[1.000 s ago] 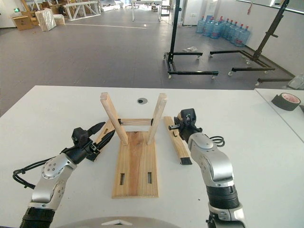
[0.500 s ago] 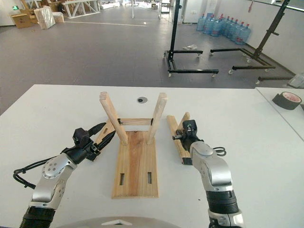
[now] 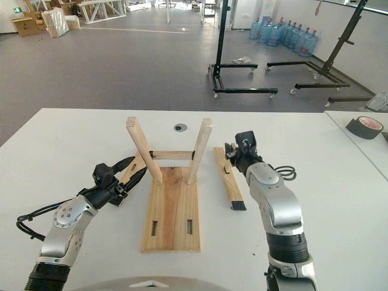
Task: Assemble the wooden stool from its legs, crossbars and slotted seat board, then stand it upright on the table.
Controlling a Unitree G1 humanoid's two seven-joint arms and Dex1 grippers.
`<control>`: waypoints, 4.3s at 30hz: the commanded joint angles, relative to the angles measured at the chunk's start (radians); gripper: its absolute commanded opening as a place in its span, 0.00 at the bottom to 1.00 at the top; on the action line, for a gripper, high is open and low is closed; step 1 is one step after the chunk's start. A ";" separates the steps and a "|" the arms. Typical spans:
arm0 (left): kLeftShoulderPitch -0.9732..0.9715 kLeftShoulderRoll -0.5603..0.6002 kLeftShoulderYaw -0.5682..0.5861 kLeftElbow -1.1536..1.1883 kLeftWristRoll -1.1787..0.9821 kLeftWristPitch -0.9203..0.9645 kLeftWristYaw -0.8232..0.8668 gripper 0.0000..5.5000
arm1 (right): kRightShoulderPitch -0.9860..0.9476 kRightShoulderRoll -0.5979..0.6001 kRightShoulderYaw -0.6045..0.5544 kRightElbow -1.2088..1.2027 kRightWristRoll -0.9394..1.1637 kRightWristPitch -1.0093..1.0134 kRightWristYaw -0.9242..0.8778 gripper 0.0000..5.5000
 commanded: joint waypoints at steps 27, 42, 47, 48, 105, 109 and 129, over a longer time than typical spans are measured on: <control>-0.009 0.003 0.020 0.047 0.009 -0.024 -0.005 0.51 | -0.150 0.116 -0.084 0.219 -0.003 -0.329 0.004 0.38; 0.136 -0.072 0.053 -0.130 -0.076 -0.004 0.087 0.51 | 0.485 0.145 -0.189 -0.051 0.145 -0.268 0.115 0.58; 0.133 -0.087 0.049 -0.134 -0.072 0.013 0.126 0.55 | 0.434 0.125 -0.108 -0.078 0.115 -0.151 0.078 0.72; 0.133 -0.090 0.049 -0.132 -0.076 0.017 0.133 0.57 | 0.422 0.118 -0.100 -0.077 0.108 -0.132 0.069 0.73; 0.083 0.108 0.159 -0.478 -1.191 0.724 -0.115 0.67 | 0.304 -0.171 0.002 -0.239 1.058 0.085 0.600 0.37; 0.083 0.106 0.172 -0.480 -1.194 0.723 -0.106 0.67 | 0.340 -0.200 0.051 -0.225 0.967 0.048 0.652 0.37; 0.086 0.076 0.192 -0.451 -1.162 0.711 -0.143 0.36 | 0.385 -0.235 0.084 -0.163 0.834 -0.059 0.770 0.37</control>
